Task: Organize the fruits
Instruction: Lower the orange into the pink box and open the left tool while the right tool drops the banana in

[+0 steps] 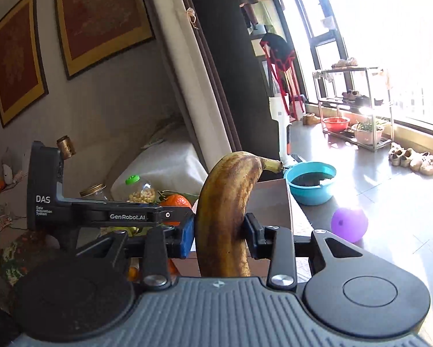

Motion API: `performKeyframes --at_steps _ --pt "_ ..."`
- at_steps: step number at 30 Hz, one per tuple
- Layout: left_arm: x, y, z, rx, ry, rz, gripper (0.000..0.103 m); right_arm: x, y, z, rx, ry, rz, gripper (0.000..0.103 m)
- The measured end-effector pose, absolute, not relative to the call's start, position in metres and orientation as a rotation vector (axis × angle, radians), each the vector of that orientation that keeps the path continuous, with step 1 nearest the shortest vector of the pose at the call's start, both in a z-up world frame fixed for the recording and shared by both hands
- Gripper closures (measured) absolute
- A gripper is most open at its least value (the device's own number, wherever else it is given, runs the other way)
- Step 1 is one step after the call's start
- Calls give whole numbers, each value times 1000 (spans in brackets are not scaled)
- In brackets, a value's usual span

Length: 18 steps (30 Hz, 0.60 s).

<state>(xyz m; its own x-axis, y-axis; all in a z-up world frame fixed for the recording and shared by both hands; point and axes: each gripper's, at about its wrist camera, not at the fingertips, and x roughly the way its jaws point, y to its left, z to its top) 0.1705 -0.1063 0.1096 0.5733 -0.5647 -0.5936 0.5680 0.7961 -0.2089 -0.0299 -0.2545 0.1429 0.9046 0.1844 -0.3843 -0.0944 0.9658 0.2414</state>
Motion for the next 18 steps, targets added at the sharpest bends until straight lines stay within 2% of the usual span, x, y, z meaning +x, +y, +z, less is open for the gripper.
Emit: performKeyframes --at_steps 4,9,12,18 --pt "222 -159 67 10 837 -701 52 -29 -282 130 204 441 48 67" --pt "244 -181 25 -10 992 -777 53 -12 -299 109 222 504 14 67" --pt "243 -171 29 -23 964 -785 53 4 -301 101 241 531 20 67" --pt "204 -102 80 -81 716 -699 53 29 -289 117 219 495 73 67"
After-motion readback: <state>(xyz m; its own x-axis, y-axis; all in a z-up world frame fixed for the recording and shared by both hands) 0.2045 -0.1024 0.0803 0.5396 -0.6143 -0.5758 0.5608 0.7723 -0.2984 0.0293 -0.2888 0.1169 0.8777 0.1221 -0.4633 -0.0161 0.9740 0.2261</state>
